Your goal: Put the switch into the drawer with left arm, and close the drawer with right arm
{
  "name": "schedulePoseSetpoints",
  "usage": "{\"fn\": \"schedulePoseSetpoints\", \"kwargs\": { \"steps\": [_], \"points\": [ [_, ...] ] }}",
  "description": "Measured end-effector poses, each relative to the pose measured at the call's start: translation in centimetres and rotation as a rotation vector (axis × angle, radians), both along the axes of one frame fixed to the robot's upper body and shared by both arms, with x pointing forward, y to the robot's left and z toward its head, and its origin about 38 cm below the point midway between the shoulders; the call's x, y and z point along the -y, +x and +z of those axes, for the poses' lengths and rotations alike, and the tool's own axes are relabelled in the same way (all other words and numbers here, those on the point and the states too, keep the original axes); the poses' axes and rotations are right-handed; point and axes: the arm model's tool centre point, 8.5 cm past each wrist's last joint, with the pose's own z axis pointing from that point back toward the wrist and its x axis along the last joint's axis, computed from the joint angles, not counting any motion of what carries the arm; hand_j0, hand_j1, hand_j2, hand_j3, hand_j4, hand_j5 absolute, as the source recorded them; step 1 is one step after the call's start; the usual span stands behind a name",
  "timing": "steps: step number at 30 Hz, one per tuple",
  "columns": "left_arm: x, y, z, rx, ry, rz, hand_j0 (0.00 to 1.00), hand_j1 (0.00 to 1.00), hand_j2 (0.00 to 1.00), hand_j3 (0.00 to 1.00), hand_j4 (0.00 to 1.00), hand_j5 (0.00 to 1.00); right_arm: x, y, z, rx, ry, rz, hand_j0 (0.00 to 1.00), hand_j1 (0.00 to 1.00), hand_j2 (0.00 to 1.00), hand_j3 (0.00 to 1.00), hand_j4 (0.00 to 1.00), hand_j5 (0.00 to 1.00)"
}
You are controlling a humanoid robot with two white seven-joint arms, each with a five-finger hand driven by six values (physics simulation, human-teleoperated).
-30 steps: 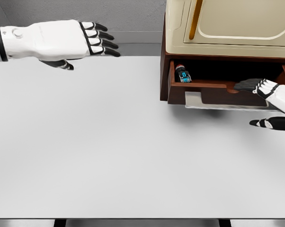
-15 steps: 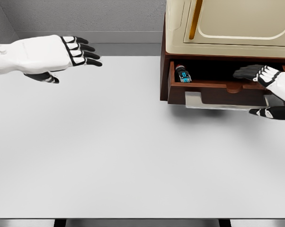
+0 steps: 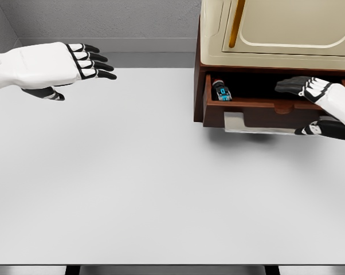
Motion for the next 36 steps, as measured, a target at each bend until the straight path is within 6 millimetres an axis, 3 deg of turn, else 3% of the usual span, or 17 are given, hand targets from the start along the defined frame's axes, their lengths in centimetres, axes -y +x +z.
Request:
{"fn": "schedulePoseSetpoints", "kwargs": {
  "steps": [9,15,27,36],
  "points": [
    [0.0,0.0,-0.1,0.0,0.002,0.0,1.0,1.0,1.0,1.0,1.0,1.0,-0.7,0.1,-0.2,-0.002,0.007,0.018,0.93,0.93,0.93,0.93,0.93,0.93],
    [0.3,0.1,-0.2,-0.002,0.0,-0.006,1.0,1.0,1.0,1.0,1.0,1.0,-1.1,0.7,1.3,0.04,0.01,0.037,0.93,0.93,0.93,0.93,0.93,0.93],
    [0.4,0.1,-0.2,-0.001,-0.003,-0.008,1.0,1.0,1.0,1.0,1.0,1.0,-0.9,-0.1,-0.5,-0.019,0.011,0.035,0.91,0.91,0.91,0.91,0.91,0.91],
    [0.3,0.1,-0.1,0.0,-0.003,-0.006,1.0,1.0,1.0,1.0,1.0,1.0,0.5,-1.1,-1.6,-0.074,-0.046,0.015,0.92,0.92,0.92,0.92,0.92,0.92]
  ]
}}
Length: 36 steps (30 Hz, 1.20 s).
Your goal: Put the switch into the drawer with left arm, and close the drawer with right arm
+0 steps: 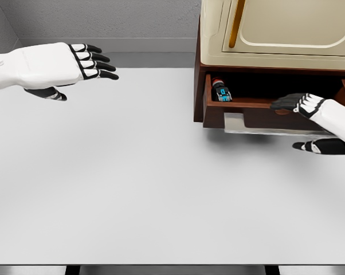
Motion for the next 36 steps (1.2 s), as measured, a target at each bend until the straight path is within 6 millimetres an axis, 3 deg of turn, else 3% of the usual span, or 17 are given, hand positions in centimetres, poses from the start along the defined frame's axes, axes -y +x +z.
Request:
{"fn": "schedulePoseSetpoints", "kwargs": {
  "steps": [13,26,28,31,36],
  "points": [
    [-0.6,0.1,0.3,0.006,0.002,0.018,1.0,1.0,1.0,1.0,1.0,1.0,1.5,1.3,-0.5,0.01,-0.048,-0.056,0.92,0.92,0.92,0.92,0.92,0.92],
    [-1.4,0.6,0.2,-0.004,-0.005,0.047,1.0,1.0,1.0,1.0,1.0,1.0,1.4,2.6,1.6,0.082,-0.048,-0.063,0.92,0.92,0.92,0.92,0.92,0.92],
    [-1.5,0.7,0.2,-0.003,-0.006,0.047,1.0,1.0,1.0,1.0,1.0,1.0,0.8,2.2,1.8,0.099,-0.076,-0.039,0.88,0.88,0.88,0.88,0.88,0.88],
    [-1.5,0.7,0.2,-0.003,-0.006,0.047,1.0,1.0,1.0,1.0,1.0,1.0,0.3,1.8,2.8,0.118,-0.053,-0.022,0.72,0.72,0.72,0.72,0.72,0.72],
    [-1.5,0.6,0.2,-0.004,-0.007,0.047,1.0,1.0,1.0,1.0,1.0,1.0,1.0,1.3,4.4,0.121,-0.042,-0.021,0.63,0.63,0.63,0.63,0.63,0.63]
  ]
}}
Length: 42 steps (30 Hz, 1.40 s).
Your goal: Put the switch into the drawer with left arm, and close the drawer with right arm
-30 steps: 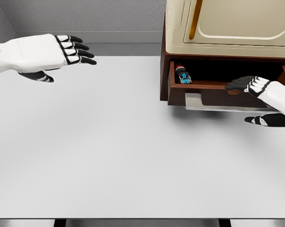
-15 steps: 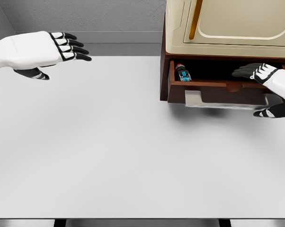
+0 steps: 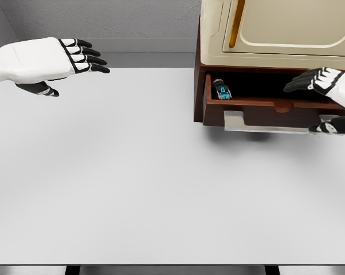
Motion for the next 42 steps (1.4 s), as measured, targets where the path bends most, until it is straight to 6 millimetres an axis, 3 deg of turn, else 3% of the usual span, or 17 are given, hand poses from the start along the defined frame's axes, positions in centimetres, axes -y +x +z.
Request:
{"fn": "schedulePoseSetpoints", "kwargs": {
  "steps": [3,6,28,35,42],
  "points": [
    [0.0,0.0,0.0,0.0,0.0,0.001,1.0,1.0,1.0,1.0,1.0,1.0,0.4,-0.1,0.8,0.0,0.0,-0.001,0.52,0.52,0.52,0.52,0.52,0.52],
    [0.0,0.0,0.0,0.0,0.0,0.001,1.0,1.0,1.0,1.0,1.0,1.0,0.6,-0.6,-0.4,-0.042,-0.001,-0.003,0.42,0.42,0.42,0.42,0.42,0.42],
    [-0.2,0.0,0.2,0.0,-0.007,0.004,1.0,1.0,1.0,1.0,1.0,1.0,-0.3,-1.5,-3.9,-0.147,0.018,0.022,0.42,0.42,0.42,0.42,0.42,0.42],
    [-0.6,-0.1,0.4,0.002,-0.008,0.013,1.0,1.0,1.0,1.0,1.0,1.0,-0.5,-1.3,-4.0,-0.142,0.018,0.022,0.42,0.42,0.42,0.42,0.42,0.42],
    [-0.8,-0.1,0.5,0.002,-0.006,0.018,1.0,1.0,1.0,1.0,1.0,1.0,0.7,-0.3,-3.8,-0.129,0.024,-0.022,0.42,0.42,0.42,0.42,0.42,0.42]
  ]
}}
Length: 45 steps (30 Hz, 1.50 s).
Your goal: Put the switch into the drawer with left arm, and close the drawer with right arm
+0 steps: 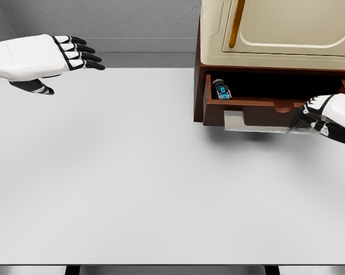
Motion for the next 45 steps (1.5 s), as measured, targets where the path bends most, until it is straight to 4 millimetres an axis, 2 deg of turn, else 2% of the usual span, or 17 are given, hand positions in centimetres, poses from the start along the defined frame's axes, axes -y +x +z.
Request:
{"fn": "schedulePoseSetpoints", "kwargs": {
  "steps": [8,14,23,31,36,38,45],
  "points": [
    [-0.5,-0.1,0.1,0.0,0.005,0.011,1.0,1.0,1.0,1.0,1.0,1.0,0.1,1.7,0.2,0.028,0.018,-0.025,0.42,0.42,0.42,0.42,0.42,0.42],
    [-0.6,-0.1,0.1,0.001,0.007,0.013,1.0,1.0,1.0,1.0,1.0,1.0,0.2,2.2,0.1,0.029,0.029,-0.035,0.42,0.42,0.42,0.42,0.42,0.42],
    [-0.7,-0.1,0.2,0.002,0.008,0.015,1.0,1.0,1.0,1.0,1.0,1.0,0.2,2.8,1.3,0.068,0.004,-0.033,0.42,0.42,0.42,0.42,0.42,0.42],
    [-0.8,-0.2,0.3,0.003,0.01,0.017,1.0,1.0,1.0,1.0,1.0,1.0,-1.4,0.3,1.7,0.054,0.013,0.042,0.41,0.41,0.41,0.41,0.41,0.41],
    [-1.1,-0.2,0.3,0.003,0.015,0.024,1.0,1.0,1.0,1.0,1.0,1.0,-1.9,0.0,2.0,0.058,0.036,0.057,0.41,0.41,0.41,0.41,0.41,0.41],
    [-1.1,-0.2,0.3,0.003,0.015,0.025,1.0,1.0,1.0,1.0,1.0,1.0,-2.2,0.0,1.6,0.051,0.047,0.063,0.41,0.41,0.41,0.41,0.41,0.41],
    [-1.2,-0.2,0.3,0.003,0.016,0.027,1.0,1.0,1.0,1.0,1.0,1.0,-3.5,-0.7,-1.4,-0.029,0.071,0.091,0.41,0.41,0.41,0.41,0.41,0.41]
  ]
}}
